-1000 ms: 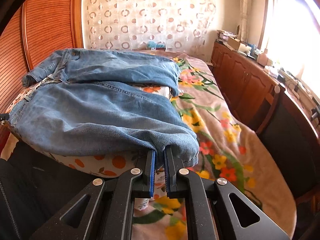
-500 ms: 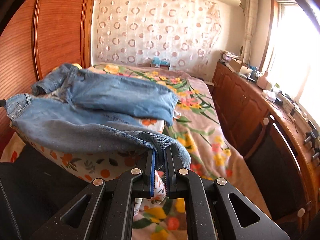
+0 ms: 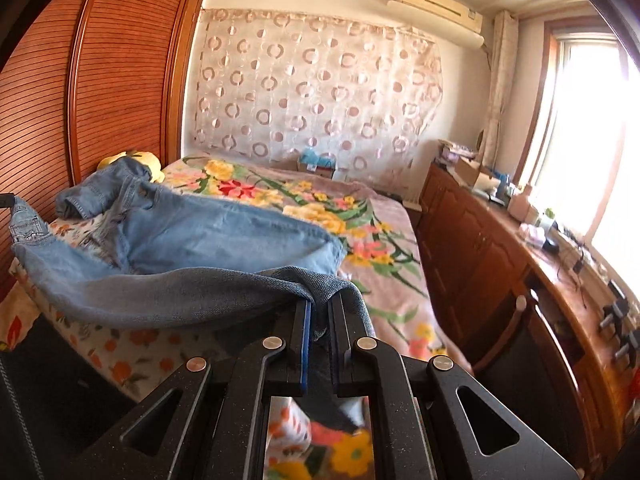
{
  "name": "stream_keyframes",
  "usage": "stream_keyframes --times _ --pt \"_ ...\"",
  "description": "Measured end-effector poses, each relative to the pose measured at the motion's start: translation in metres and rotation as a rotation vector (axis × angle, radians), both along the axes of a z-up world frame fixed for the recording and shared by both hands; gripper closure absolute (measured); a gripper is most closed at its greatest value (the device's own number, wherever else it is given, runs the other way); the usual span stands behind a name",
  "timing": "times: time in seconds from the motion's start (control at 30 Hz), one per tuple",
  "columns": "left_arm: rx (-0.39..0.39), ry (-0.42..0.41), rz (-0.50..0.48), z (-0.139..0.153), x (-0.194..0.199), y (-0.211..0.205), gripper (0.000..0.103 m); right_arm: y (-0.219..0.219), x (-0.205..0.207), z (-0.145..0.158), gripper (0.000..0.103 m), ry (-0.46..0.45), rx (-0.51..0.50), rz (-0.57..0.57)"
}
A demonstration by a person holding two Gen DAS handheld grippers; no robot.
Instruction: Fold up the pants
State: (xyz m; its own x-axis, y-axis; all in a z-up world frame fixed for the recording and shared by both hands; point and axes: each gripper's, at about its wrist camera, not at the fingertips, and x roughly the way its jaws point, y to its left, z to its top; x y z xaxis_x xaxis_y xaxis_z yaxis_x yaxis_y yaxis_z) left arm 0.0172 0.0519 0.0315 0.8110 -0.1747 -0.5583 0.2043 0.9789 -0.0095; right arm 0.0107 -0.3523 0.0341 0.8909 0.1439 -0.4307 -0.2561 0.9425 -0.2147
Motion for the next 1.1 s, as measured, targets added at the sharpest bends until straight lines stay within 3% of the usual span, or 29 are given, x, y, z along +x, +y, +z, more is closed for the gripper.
stream_keyframes --times 0.3,0.53,0.9,1.1 --pt "-0.008 -0.068 0.04 0.021 0.037 0.007 0.101 0.006 0.041 -0.009 0.096 -0.041 0.036 -0.023" --pt "-0.014 -0.129 0.075 0.049 0.117 0.005 0.101 0.031 0.12 -0.001 0.096 -0.06 0.036 -0.051" --pt "0.039 -0.03 0.128 0.014 0.233 0.017 0.101 0.063 0.266 -0.043 0.096 0.092 0.005 -0.115" --pt "0.057 0.037 0.137 -0.012 0.272 0.018 0.101 0.082 0.335 -0.054 0.096 0.163 -0.003 -0.131"
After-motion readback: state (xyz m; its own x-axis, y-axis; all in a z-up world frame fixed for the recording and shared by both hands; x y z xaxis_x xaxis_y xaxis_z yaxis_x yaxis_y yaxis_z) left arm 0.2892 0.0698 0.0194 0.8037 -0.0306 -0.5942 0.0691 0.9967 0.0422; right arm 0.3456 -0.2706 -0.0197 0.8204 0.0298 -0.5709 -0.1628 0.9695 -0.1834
